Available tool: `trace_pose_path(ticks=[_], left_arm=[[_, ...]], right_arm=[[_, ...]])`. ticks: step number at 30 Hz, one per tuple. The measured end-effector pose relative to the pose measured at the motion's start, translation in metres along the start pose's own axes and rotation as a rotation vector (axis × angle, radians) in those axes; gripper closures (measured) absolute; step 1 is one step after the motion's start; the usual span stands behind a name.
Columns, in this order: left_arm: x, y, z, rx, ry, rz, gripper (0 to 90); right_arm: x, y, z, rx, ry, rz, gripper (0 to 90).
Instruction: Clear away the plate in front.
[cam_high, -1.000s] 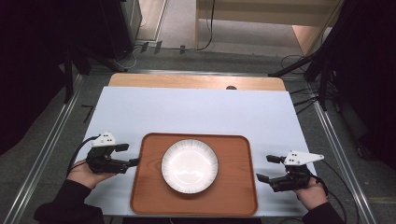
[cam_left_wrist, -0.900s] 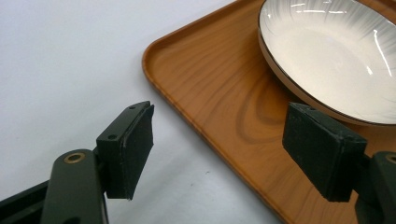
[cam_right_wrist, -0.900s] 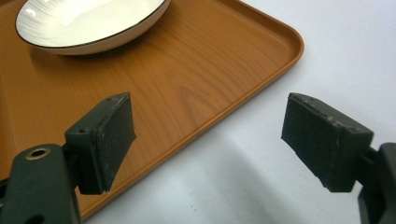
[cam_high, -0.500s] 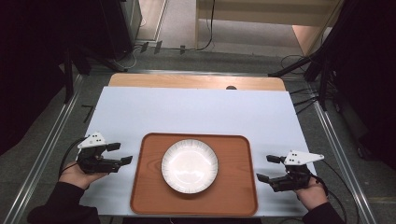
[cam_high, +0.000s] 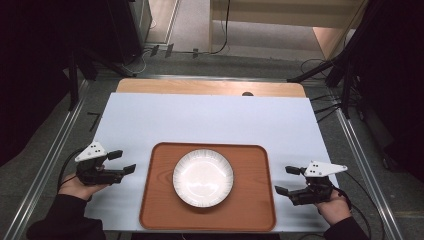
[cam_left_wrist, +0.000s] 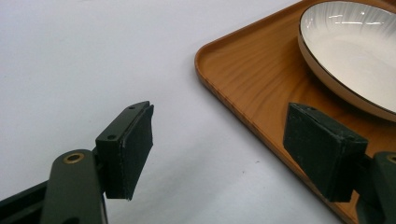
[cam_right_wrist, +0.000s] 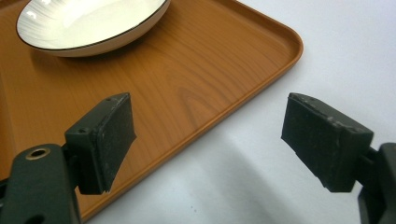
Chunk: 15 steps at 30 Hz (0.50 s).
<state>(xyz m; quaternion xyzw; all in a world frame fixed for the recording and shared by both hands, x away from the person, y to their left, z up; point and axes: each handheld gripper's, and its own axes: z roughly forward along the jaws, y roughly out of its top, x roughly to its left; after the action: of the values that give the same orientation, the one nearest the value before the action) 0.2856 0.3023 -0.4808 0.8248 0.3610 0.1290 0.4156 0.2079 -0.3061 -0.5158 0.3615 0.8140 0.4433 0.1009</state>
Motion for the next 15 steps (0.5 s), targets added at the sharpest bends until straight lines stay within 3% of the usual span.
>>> trace_pose_path(ticks=[15], left_arm=[[0.0001,-0.0021,0.0059,-0.014,0.006,-0.002,23.8]], right_arm=[[-0.0009,0.0006,-0.0006,-0.005,-0.002,-0.003,17.8]])
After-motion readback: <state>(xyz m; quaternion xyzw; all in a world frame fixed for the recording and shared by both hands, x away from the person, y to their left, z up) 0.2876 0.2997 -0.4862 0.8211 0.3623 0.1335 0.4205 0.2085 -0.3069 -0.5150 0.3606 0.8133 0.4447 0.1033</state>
